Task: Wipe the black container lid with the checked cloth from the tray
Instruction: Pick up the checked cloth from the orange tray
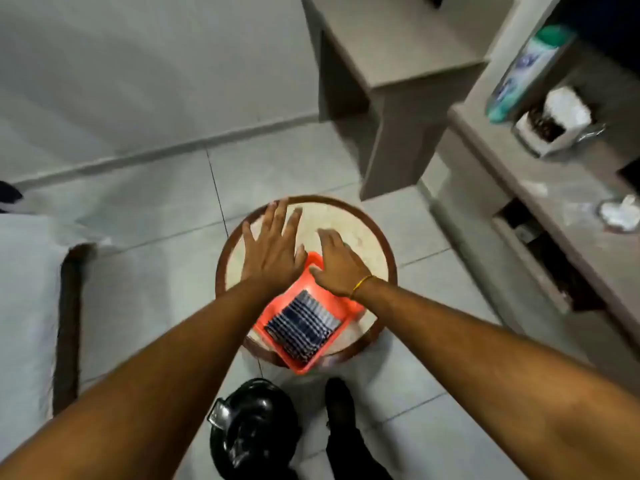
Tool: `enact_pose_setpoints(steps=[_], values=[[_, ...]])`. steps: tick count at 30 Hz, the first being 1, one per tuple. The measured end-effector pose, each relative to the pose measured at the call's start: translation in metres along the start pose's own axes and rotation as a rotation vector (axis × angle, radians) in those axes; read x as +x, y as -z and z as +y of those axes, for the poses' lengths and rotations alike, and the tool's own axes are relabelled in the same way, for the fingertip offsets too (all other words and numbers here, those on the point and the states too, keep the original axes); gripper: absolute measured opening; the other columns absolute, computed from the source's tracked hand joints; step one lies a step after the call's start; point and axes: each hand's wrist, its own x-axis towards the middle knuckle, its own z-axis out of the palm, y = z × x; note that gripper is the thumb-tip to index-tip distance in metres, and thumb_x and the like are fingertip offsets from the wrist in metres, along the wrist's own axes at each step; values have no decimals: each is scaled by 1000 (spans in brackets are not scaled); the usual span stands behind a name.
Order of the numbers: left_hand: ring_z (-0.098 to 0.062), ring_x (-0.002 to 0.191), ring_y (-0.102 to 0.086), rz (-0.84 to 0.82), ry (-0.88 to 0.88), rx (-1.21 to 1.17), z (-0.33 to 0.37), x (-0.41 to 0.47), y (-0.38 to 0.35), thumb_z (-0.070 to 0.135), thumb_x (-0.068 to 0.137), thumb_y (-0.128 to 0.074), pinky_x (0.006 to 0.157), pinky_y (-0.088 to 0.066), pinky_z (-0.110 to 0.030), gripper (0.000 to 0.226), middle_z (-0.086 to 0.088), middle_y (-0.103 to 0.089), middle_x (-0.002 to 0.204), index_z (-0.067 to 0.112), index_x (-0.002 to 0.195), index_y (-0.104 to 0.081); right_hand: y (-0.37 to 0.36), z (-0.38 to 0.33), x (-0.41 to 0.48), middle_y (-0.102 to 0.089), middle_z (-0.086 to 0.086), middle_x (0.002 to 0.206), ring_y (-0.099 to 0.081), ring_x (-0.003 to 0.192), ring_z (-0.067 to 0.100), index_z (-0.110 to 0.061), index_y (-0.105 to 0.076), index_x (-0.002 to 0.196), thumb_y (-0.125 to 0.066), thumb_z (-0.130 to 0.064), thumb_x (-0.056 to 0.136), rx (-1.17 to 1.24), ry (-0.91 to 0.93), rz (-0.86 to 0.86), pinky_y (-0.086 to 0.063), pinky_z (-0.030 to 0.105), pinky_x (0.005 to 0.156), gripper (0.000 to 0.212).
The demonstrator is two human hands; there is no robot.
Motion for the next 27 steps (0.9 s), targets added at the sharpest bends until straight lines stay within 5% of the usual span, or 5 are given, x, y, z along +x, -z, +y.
enact_pose_setpoints(steps=[4,10,13,17,27], values=[[-30,162,13,-417,54,28,-21,-27,-148,46,103,-52,122,-14,-76,90,-4,19,176,30,165,11,-120,67,20,-48,24,153,-54,139,42,2,-40,155,-63,-23,101,37,-180,-206,-46,47,114,65],[-33,161,14,-715,-166,153,-43,-34,-281,47,99,-61,121,-9,-76,97,-10,18,176,26,166,7,-242,116,38,-48,14,150,-47,138,33,-5,-34,160,-65,-38,94,-159,-187,-248,-40,43,121,80],[-38,160,-7,-695,-269,229,-49,-19,-301,38,93,-65,118,-21,-73,88,-16,-7,176,18,164,-16,-262,119,49,-53,9,144,-54,129,30,-12,-44,151,-66,-41,89,-157,-278,-149,-43,41,110,72],[-33,124,-50,-646,-385,256,-50,2,-303,40,76,-69,96,-41,-55,64,-9,-57,134,20,134,-53,-267,115,61,-69,5,118,-69,106,30,-17,-59,124,-74,-33,84,-93,-388,-85,-45,40,93,46],[-37,81,-68,-539,-327,5,-91,-12,-254,34,80,-65,75,-40,-38,24,-10,-75,86,18,98,-63,-231,94,83,-76,20,92,-71,92,47,-10,-65,86,-66,-36,84,118,-192,-283,-45,41,69,26]])
